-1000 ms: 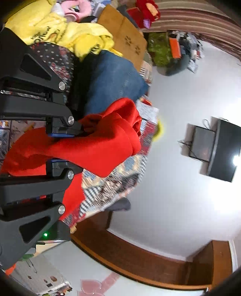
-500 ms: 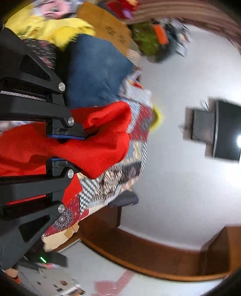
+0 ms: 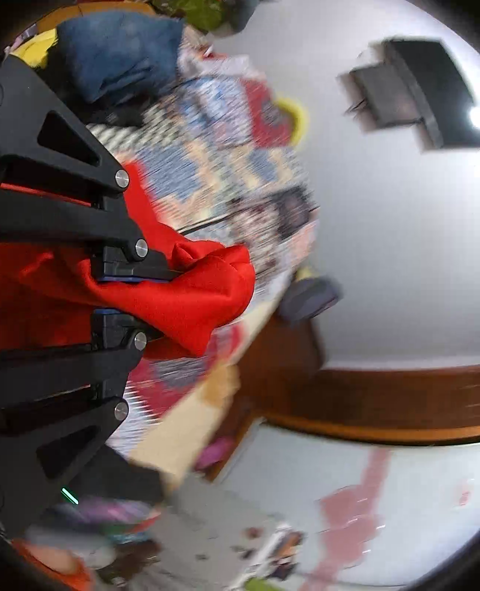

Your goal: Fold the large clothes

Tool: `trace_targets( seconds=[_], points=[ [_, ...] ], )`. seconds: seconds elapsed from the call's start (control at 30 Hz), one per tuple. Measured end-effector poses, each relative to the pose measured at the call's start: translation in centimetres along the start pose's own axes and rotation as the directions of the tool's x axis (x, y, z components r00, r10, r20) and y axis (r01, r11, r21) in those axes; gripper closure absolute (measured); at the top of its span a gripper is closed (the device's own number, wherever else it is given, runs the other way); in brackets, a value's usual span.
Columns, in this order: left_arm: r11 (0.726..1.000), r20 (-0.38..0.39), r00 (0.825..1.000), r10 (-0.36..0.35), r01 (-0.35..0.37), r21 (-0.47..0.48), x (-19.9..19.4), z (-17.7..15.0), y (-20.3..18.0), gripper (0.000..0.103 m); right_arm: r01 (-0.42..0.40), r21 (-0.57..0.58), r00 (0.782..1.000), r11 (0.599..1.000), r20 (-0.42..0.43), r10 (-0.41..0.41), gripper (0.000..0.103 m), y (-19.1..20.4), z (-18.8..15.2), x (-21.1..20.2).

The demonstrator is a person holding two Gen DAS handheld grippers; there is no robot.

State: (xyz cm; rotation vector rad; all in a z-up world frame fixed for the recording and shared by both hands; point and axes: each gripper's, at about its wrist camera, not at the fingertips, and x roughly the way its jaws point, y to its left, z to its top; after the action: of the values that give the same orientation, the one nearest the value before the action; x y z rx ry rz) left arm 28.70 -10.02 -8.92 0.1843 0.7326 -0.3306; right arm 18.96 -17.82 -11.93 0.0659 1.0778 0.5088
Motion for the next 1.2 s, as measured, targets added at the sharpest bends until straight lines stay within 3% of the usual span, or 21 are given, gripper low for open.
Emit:
trace_targets(
  seconds=[0.07, 0.17, 0.23, 0.3, 0.4, 0.53, 0.63, 0.73, 0.8, 0.9, 0.97, 1.1, 1.2],
  points=[
    [0.998, -0.099, 0.993, -0.065, 0.063, -0.021, 1.8, -1.8, -0.4, 0.095, 0.024, 0.024, 1.0, 0.999, 0.007, -0.024, 0.023, -1.3, -0.7, -1.1],
    [0.988, -0.2, 0.968, -0.153, 0.15, -0.029, 3.2, -4.2, -1.1, 0.094, 0.07, 0.07, 0.997, 0.995, 0.008, -0.071, 0.023, -3.7, -1.3, -1.9],
    [0.988, -0.24, 0.96, -0.145, 0.155, 0.024, 3.3, -5.7, -2.5, 0.086, 0.082, 0.101, 0.997, 0.992, 0.005, -0.083, 0.023, -4.9, -1.6, -2.4],
    [0.985, -0.253, 0.957, -0.144, 0.163, 0.056, 2.7, -6.0, -3.4, 0.066, 0.089, 0.127, 0.996, 0.988, 0.008, -0.091, 0.023, -5.6, -1.7, -3.0],
    [0.98, -0.225, 0.958, -0.177, 0.192, 0.05, 0.6, -5.7, -3.6, 0.042, 0.094, 0.141, 0.995, 0.986, 0.027, -0.098, 0.023, -5.9, -1.6, -4.4],
    [0.988, -0.13, 0.979, -0.154, 0.155, 0.0, -3.2, -4.1, -1.6, 0.031, 0.084, 0.12, 0.992, 0.989, 0.088, -0.095, 0.023, -5.1, -0.3, -6.6],
    [0.991, -0.06, 0.992, -0.109, 0.104, -0.084, -5.6, -3.5, 1.7, 0.016, 0.066, 0.089, 0.987, 0.994, 0.144, -0.078, 0.023, -3.8, 1.2, -8.0],
    [0.99, -0.044, 0.999, -0.02, 0.013, -0.142, -6.0, -3.7, 5.4, 0.014, 0.04, 0.042, 0.981, 0.998, 0.189, -0.048, 0.023, -1.6, 3.0, -8.6],
    [0.982, -0.078, 0.996, 0.05, -0.063, -0.181, -5.4, -4.5, 8.1, 0.014, 0.023, 0.005, 0.978, 1.0, 0.208, -0.024, 0.023, -0.1, 4.3, -8.4],
    [0.97, -0.173, 0.981, 0.084, -0.12, -0.21, -3.4, -6.8, 10.7, 0.014, 0.006, -0.05, 0.979, 0.999, 0.204, 0.005, 0.023, 2.3, 5.7, -6.9],
    [0.963, -0.239, 0.969, 0.056, -0.116, -0.243, -1.7, -9.0, 11.5, 0.014, -0.004, -0.077, 0.982, 0.997, 0.187, 0.019, 0.023, 3.5, 6.1, -5.5],
    [0.94, -0.24, 0.97, -0.034, -0.05, -0.336, -1.1, -11.5, 12.3, 0.013, -0.018, -0.139, 0.993, 0.99, 0.114, 0.034, 0.023, 5.6, 6.1, -1.9],
    [0.941, -0.237, 0.971, -0.044, -0.039, -0.336, -1.0, -12.3, 11.8, 0.013, 0.035, -0.145, 0.998, 0.989, 0.053, -0.027, 0.023, 4.8, 5.2, 0.8]
  ],
)
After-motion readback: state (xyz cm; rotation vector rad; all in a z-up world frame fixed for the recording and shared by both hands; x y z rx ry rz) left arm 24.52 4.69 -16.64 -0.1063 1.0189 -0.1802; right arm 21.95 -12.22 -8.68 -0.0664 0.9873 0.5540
